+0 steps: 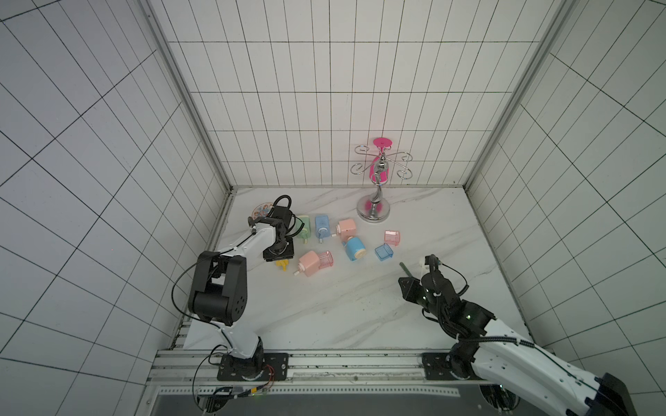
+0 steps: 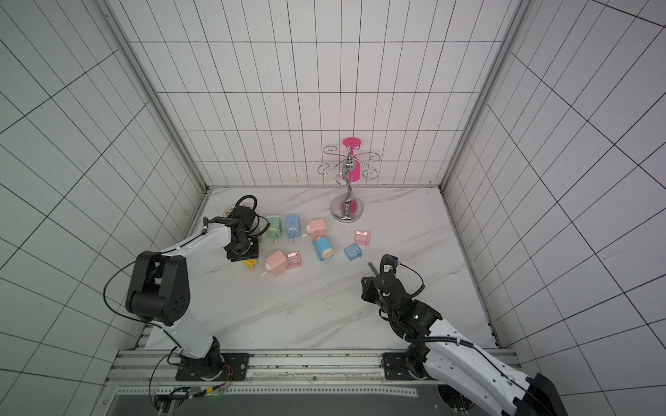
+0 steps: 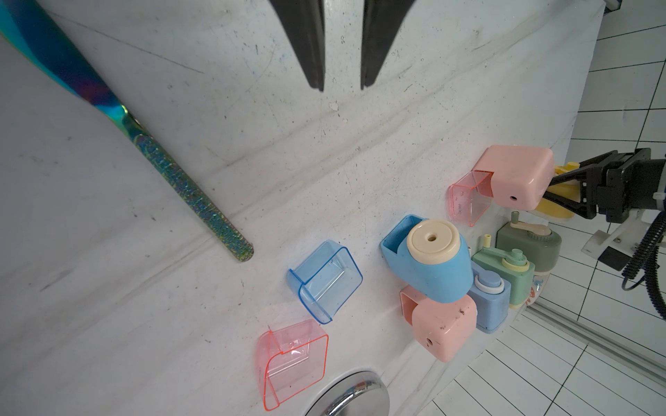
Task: Put the tray back into the pencil sharpener
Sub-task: Place the pencil sharpener at the center of the board, then close the container of the pencil sharpener.
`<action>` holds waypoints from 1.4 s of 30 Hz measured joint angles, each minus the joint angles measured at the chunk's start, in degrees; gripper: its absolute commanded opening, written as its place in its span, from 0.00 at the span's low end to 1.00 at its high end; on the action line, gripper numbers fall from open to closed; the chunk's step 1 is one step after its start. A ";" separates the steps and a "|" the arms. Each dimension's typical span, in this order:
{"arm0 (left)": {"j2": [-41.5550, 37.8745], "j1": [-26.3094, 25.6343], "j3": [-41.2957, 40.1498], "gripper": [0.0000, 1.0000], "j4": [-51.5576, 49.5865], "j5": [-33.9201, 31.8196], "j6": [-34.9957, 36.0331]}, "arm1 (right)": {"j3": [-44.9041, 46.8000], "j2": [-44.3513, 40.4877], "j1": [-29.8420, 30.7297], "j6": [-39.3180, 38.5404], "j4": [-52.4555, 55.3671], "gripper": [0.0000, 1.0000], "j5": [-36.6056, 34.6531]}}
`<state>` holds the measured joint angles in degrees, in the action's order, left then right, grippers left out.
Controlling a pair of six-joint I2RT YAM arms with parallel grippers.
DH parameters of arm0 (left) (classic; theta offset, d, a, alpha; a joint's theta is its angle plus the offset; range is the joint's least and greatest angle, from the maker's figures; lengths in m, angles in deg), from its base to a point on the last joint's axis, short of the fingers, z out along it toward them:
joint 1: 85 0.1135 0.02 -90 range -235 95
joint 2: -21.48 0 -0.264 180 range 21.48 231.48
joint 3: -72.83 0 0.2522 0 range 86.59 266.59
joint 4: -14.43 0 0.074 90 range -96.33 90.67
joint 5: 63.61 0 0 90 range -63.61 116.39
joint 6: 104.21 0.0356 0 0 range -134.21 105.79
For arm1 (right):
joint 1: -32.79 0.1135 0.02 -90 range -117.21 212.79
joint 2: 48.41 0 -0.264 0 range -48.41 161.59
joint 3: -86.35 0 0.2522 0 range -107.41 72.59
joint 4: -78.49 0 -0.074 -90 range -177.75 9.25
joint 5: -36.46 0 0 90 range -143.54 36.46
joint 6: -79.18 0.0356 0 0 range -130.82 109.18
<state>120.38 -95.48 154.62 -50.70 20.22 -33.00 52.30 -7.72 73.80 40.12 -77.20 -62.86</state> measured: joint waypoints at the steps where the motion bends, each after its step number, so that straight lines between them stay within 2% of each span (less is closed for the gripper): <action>1: 0.22 0.00 0.00 0.01 0.17 0.00 0.00 | 0.00 0.00 -0.13 0.00 0.00 0.22 0.04; 2: 0.42 0.00 -0.02 0.05 0.33 0.00 0.00 | 0.00 0.00 -0.15 0.00 0.00 0.21 0.04; 7: 0.52 0.00 -0.57 0.35 1.03 -0.02 0.00 | 0.00 0.00 -0.15 0.00 0.00 0.22 0.22; 8: 0.52 0.00 -0.57 0.48 1.07 -0.02 -0.02 | 0.00 0.00 -0.15 0.00 0.00 0.21 0.26; 9: 0.52 0.00 -0.59 0.55 1.14 -0.02 -0.02 | 0.00 0.00 -0.15 0.00 0.02 0.22 0.28; 12: 0.52 0.00 -0.72 0.60 1.40 -0.09 -0.09 | 0.00 0.02 -0.17 0.00 0.02 0.22 0.33; 14: 0.52 0.00 -0.92 0.68 1.53 -0.22 -0.17 | 0.00 0.02 -0.17 0.00 0.02 0.22 0.44; 22: 0.52 0.00 -1.90 0.79 2.21 -0.42 -0.13 | 0.00 -0.52 -0.17 -0.02 0.24 0.22 0.68; 24: 0.52 0.00 -1.90 0.88 2.43 -0.52 -0.22 | 0.00 -0.87 -0.20 -0.02 0.46 0.22 0.68; 30: -0.42 0.00 -1.90 0.89 2.32 -2.23 0.13 | 0.00 -1.33 -0.52 -0.04 1.09 0.22 0.70; 33: -4.81 0.00 -1.90 0.90 2.45 -3.48 0.44 | 0.00 -1.70 -0.52 -0.26 1.57 0.22 0.68; 37: -15.91 0.00 -1.84 0.89 4.09 -4.26 2.23 | 0.00 -1.79 -0.52 -0.83 2.32 0.22 0.66; 42: -29.14 0.04 -3.65 0.90 11.47 -0.90 6.36 | -0.02 -0.79 -0.52 -2.62 2.60 0.24 0.74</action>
<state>91.24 -95.44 150.97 -39.23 19.32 -26.63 52.27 -8.51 73.28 37.49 -74.60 -62.12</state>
